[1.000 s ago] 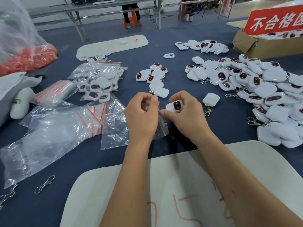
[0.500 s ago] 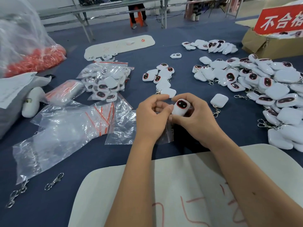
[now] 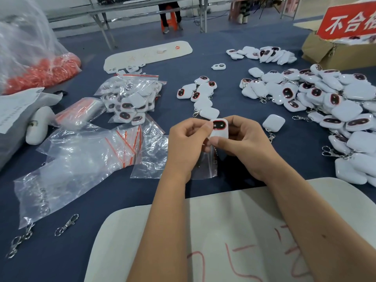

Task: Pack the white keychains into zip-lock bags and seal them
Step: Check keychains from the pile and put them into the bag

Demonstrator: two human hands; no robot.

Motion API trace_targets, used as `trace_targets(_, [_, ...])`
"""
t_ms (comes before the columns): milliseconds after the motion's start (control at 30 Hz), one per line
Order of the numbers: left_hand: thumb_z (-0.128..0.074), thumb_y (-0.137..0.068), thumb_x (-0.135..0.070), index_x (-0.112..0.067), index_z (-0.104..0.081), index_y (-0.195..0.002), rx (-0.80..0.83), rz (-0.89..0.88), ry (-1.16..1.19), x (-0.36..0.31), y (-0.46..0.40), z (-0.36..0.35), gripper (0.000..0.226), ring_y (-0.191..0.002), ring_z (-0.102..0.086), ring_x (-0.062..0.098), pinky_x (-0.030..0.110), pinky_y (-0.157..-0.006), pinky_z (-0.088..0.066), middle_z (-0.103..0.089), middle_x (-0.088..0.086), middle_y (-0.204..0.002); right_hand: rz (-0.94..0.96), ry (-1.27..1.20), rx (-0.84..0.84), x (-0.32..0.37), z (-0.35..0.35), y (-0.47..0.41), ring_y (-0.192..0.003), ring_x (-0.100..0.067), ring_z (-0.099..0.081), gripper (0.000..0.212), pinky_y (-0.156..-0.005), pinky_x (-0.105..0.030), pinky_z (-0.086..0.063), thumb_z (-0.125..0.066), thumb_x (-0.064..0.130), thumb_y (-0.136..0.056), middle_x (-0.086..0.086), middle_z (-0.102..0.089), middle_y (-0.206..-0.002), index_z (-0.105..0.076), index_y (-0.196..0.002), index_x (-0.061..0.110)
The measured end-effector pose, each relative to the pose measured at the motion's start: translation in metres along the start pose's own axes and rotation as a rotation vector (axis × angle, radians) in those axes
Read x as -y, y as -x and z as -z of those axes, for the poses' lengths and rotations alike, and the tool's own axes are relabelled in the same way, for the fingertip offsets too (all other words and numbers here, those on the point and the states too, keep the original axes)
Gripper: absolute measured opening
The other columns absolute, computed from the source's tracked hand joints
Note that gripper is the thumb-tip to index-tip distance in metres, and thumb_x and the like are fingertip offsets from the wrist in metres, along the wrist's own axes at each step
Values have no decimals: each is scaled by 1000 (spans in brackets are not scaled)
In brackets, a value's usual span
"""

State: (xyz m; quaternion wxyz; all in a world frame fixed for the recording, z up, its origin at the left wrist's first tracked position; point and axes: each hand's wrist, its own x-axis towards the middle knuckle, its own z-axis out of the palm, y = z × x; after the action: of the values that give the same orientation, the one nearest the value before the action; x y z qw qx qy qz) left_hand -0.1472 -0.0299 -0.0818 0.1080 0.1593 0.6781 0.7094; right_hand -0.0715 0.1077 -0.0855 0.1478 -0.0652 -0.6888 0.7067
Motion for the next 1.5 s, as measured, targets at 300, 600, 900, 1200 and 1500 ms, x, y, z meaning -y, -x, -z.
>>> trace_targets(300, [-66,-97,-8,-4,-70,-87,-81,55,94,3,-3,-2,11,-56,-57,14,25,-50,-49,-65,6,-67,-95,-16,-161,-3,-5,-6,-54,-11,-57,20,-46,-17,-43,-75,11,-96,-8,-75,-79,-68,-114,16])
trace_targets(600, [-66,-98,-13,-5,-69,-87,-157,54,81,5,-4,-5,14,-53,-57,12,21,-50,-50,-64,-4,-60,5,-102,-89,-7,-4,-9,-149,-10,-43,77,-119,-28,-41,-51,-21,-98,0,-36,-168,-26,-164,10])
trace_targets(900, [-67,-96,-13,-9,-70,-84,-166,58,11,7,-3,-5,13,-55,-59,10,20,-53,-51,-65,-4,-63,174,833,-843,-2,5,2,-125,-30,-54,39,-99,-29,-40,-63,2,-89,-2,-68,-122,-72,-124,16])
trace_targets(1200, [-68,-95,-14,-12,-71,-83,-168,11,-112,8,-2,-6,12,-56,-64,8,27,-59,-56,-67,-5,-64,114,914,-401,-5,8,2,-120,-23,-58,39,-99,-20,-38,-69,-1,-92,-2,-66,-128,-73,-126,18])
trace_targets(1500, [-74,-92,-13,-16,-79,-96,-67,10,-85,4,1,-7,7,-82,-74,18,37,-77,-61,-79,4,-88,373,470,-239,-3,-19,5,-108,-12,-71,54,-97,-27,-58,-85,-5,-77,-2,-66,-118,-70,-127,7])
